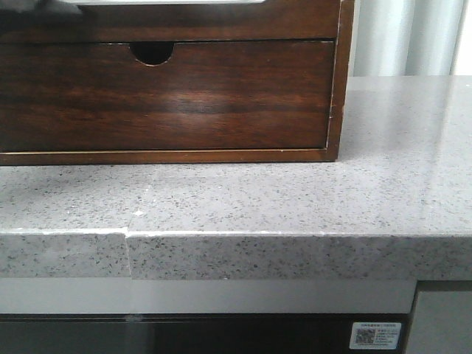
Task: Put scissors in drawer with both arms
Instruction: 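Pull the drawer handle toward the robot with the left gripper, then lower the right gripper over the grey-and-orange scissors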
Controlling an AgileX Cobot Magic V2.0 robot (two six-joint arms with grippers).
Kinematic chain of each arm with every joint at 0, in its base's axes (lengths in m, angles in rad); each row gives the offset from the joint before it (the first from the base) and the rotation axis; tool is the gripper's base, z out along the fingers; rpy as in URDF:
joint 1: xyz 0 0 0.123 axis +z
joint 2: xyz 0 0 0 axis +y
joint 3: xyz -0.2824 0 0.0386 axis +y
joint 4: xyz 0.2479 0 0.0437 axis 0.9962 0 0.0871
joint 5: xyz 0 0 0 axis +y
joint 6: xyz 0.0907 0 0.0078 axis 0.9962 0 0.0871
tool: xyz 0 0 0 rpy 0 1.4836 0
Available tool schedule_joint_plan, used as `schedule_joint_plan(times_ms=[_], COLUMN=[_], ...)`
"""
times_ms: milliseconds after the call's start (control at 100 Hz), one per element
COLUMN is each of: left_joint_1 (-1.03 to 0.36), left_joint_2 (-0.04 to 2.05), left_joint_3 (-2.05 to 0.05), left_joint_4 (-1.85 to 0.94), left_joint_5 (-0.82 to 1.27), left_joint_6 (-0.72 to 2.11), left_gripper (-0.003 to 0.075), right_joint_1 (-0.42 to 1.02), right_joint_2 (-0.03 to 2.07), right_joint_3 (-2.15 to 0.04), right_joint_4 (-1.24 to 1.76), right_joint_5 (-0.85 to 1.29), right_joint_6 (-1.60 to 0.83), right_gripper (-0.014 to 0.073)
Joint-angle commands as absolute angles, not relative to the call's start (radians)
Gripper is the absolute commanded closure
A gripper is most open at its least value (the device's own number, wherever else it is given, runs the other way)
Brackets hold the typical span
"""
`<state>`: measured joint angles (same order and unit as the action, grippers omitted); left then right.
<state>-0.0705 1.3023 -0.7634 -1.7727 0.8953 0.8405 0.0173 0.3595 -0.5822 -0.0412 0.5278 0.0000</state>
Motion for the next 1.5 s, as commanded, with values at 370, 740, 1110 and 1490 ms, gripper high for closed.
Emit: schedule_joint_plan(times_ms=[370,740,1110,1490], left_joint_1=[-0.045,-0.043,-0.043,-0.043], left_joint_2=[1.268,1.031,0.682,0.637], left_joint_3=[-0.795,-0.634,-0.374,-0.35], left_joint_4=[-1.798,-1.698,-1.688,-1.688], left_joint_5=[1.091,1.087,1.035,1.023], left_joint_6=[0.87,0.871,0.873,0.837], left_gripper=[0.0679,0.0734,0.0734,0.0544], right_joint_1=[0.012,0.012,0.012,0.012], right_joint_2=[0.375,0.375,0.375,0.375], right_joint_3=[-0.614,-0.614,-0.614,-0.614], right_joint_4=[-0.048,-0.048,-0.048,-0.048], right_joint_5=[0.451,0.451,0.451,0.451], right_joint_6=[0.0,0.0,0.0,0.0], right_gripper=[0.0106,0.0106,0.0106,0.0106])
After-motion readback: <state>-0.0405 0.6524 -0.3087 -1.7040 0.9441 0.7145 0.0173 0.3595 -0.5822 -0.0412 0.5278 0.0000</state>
